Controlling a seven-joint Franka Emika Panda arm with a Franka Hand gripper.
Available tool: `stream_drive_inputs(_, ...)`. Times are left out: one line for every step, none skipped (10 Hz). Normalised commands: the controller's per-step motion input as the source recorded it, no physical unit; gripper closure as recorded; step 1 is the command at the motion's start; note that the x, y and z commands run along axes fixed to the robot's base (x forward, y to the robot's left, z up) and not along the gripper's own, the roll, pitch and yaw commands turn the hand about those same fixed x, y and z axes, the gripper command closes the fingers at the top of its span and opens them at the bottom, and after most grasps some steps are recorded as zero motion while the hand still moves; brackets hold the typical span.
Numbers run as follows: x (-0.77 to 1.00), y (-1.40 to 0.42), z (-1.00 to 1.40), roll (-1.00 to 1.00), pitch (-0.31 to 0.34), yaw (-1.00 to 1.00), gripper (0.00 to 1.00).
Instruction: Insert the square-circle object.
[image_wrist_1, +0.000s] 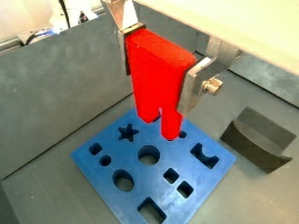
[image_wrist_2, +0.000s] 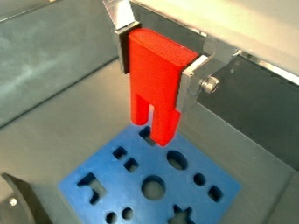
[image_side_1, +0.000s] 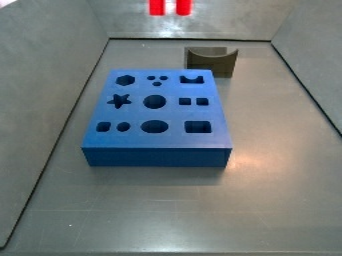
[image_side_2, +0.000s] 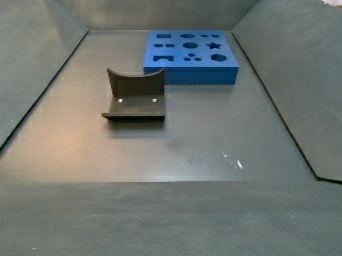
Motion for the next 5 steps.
stream_drive_inputs(-0.52,-0.12,-0.68,-0.24,0.0,0.05,1.0)
stream_drive_inputs(-0.47,-0.08,-0.72,-0.21,0.0,0.05,1.0)
stream_drive_inputs(-0.47,-0.01,-0.59,-0.18,-0.139,0.07,1.0)
stream_drive_inputs(-0.41,0.0,-0.57,-0.13,-0.27,0.0,1.0)
stream_drive_inputs(-0.29,0.0,-0.5,-0.1,-0.354,0.0,1.0)
